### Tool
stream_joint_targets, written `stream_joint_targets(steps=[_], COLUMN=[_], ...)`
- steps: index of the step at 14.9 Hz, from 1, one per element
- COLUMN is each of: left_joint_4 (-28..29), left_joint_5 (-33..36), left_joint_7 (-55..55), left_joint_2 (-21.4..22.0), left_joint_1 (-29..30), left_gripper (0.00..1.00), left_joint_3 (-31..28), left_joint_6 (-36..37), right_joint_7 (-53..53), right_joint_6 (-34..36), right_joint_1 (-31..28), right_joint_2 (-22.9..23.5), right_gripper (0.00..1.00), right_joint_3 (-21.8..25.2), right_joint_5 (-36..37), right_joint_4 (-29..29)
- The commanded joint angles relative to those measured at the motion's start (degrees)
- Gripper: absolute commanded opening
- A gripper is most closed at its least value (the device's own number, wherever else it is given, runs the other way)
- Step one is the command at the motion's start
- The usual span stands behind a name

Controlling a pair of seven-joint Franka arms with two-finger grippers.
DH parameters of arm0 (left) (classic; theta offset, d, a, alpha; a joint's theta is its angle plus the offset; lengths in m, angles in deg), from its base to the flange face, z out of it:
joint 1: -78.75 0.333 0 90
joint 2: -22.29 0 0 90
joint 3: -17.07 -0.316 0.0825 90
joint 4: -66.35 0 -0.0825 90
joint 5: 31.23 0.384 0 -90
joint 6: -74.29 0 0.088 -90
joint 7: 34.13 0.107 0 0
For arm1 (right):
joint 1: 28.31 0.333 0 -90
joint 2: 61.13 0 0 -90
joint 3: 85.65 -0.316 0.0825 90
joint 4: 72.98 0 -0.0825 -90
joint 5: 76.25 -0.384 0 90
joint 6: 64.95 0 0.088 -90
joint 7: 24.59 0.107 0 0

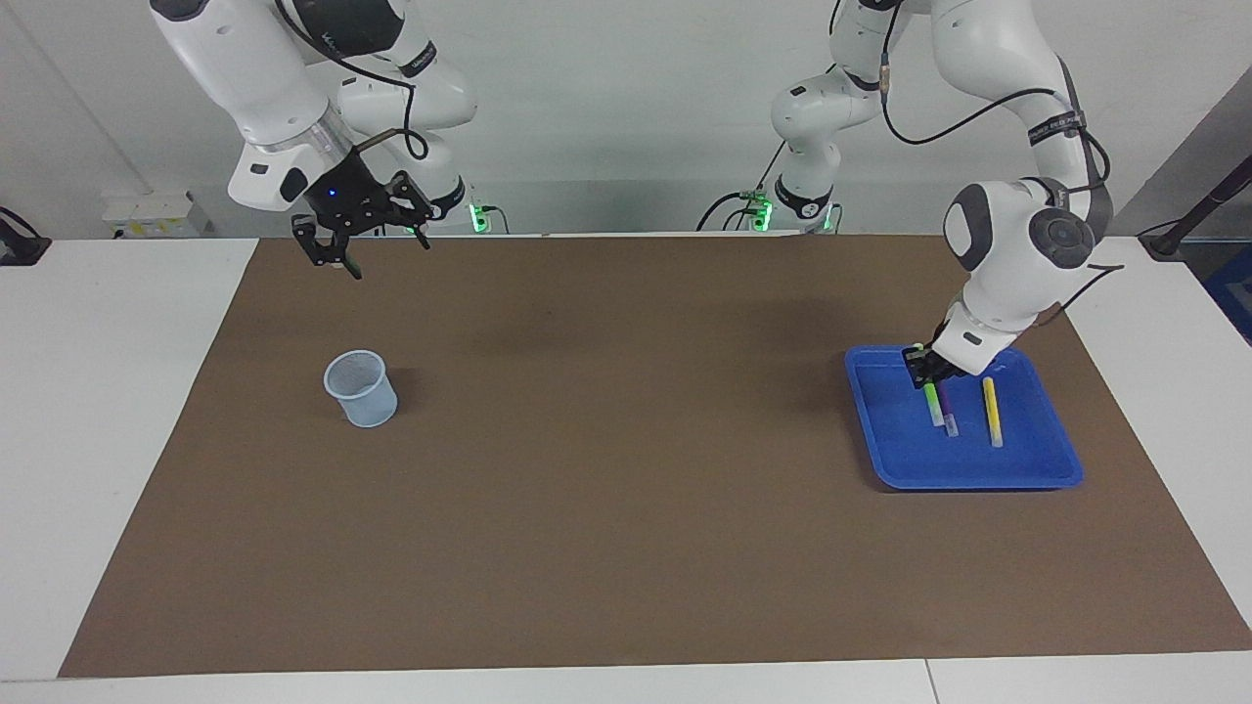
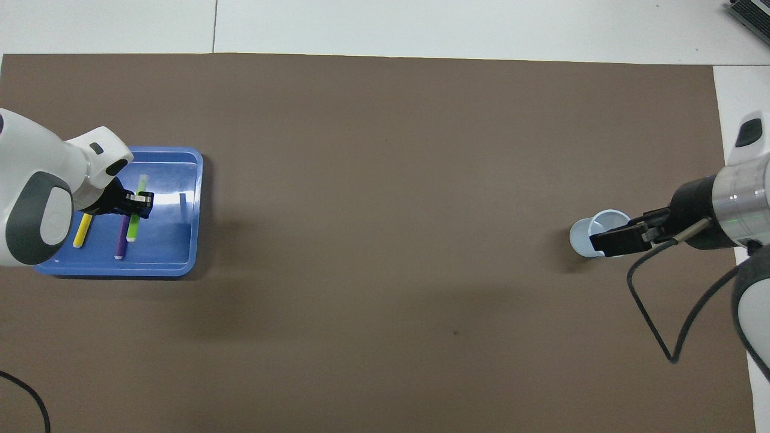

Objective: Right arm passes pens to left for tray arrangement
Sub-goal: 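Lower the green pen into the tray and open the left gripper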

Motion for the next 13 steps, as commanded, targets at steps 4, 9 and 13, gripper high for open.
stream_joint_targets(steps=[4, 9, 13], left_joint_4=[-0.1, 3.7, 6.5], left_joint_5=[1.4, 1.4, 1.4], left_joint_7=[2.8, 2.9, 2.4], left_joint_2=[-3.7, -3.8, -3.2], left_joint_1=[0.3, 1.3, 2.1], left_gripper=[0.0, 0.0, 0.0], left_joint_3=[0.2, 0.2, 0.2], left_joint_6=[-5.2, -9.4, -10.7], right_joint_7=[4.7, 7.3, 8.2], right_joint_6=[-0.2, 0.6, 6.5], right_joint_1=[-3.7, -5.1, -9.4], right_joint_2=[0.8, 2.4, 4.4], right_gripper=[1.0, 1.0, 1.0], right_joint_3=[-0.3, -0.3, -2.2], right_joint_5=[4.2, 8.2, 8.2], right_joint_4=[-1.4, -5.1, -10.8])
